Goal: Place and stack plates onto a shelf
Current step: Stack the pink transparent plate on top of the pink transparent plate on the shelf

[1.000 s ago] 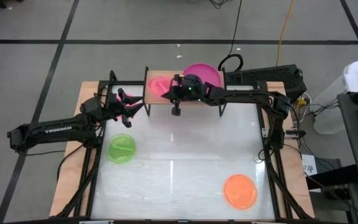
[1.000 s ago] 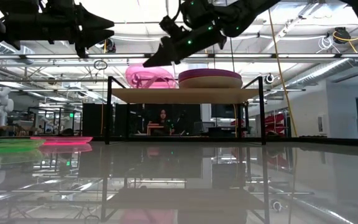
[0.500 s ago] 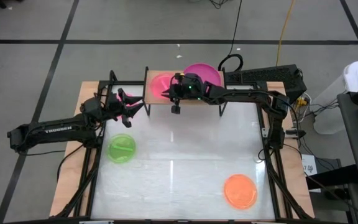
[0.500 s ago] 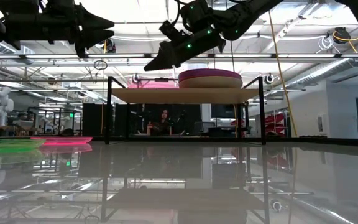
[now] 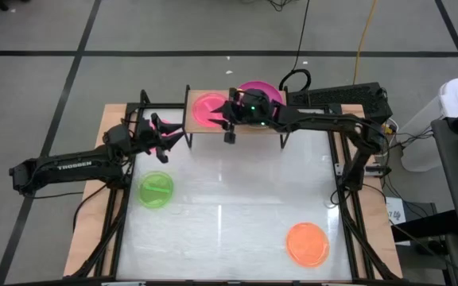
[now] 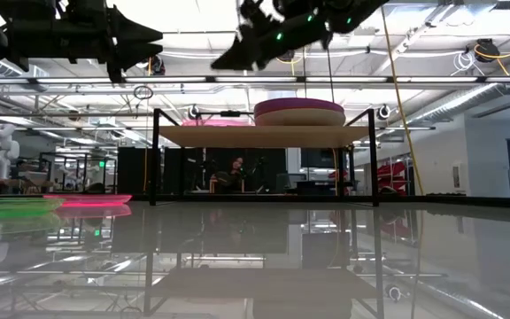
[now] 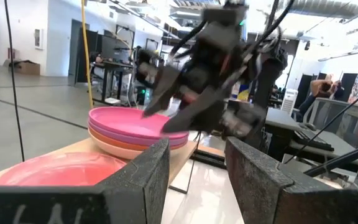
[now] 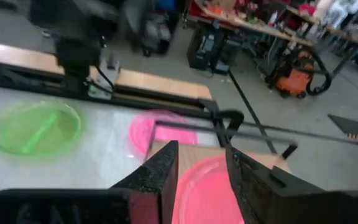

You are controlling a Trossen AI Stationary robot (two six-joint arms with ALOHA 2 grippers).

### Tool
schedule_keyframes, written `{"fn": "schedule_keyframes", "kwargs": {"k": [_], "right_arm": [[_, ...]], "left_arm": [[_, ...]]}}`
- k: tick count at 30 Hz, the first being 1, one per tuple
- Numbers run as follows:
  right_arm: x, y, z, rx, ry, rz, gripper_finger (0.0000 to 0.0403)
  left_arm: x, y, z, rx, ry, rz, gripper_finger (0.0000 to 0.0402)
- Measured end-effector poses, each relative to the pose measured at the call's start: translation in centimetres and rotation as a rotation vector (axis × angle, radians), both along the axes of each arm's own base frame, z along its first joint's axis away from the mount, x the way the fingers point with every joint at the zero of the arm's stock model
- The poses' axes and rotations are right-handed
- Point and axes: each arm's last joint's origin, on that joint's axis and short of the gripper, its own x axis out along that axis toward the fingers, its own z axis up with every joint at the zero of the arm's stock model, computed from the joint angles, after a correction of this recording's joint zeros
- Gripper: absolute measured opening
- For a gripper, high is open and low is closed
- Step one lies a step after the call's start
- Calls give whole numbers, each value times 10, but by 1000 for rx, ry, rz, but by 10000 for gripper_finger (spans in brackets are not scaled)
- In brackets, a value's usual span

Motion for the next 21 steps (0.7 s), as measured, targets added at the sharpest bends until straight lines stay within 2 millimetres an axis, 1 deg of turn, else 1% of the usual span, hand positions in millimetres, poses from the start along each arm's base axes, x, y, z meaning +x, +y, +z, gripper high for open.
{"fn": "schedule_keyframes", "kwargs": {"k": [5,8,11,15,19,21], "right_arm": [[-21,29,25,-24,22,58,113],[-38,49,29,-34,14,100,113],[-58,69,26,-34,-5,139,112],[-85,91,14,-32,-100,180,112],[-114,104,0,-66,-243,213,112],[-130,108,-5,-102,-317,218,112]], "left_arm": [[0,0,-3,-12,29,0,161],[1,0,-6,-21,54,5,161],[1,1,-7,-22,70,26,161],[1,2,-10,-25,105,50,161],[0,4,-17,-49,168,126,161],[0,5,-18,-64,238,168,161]]}}
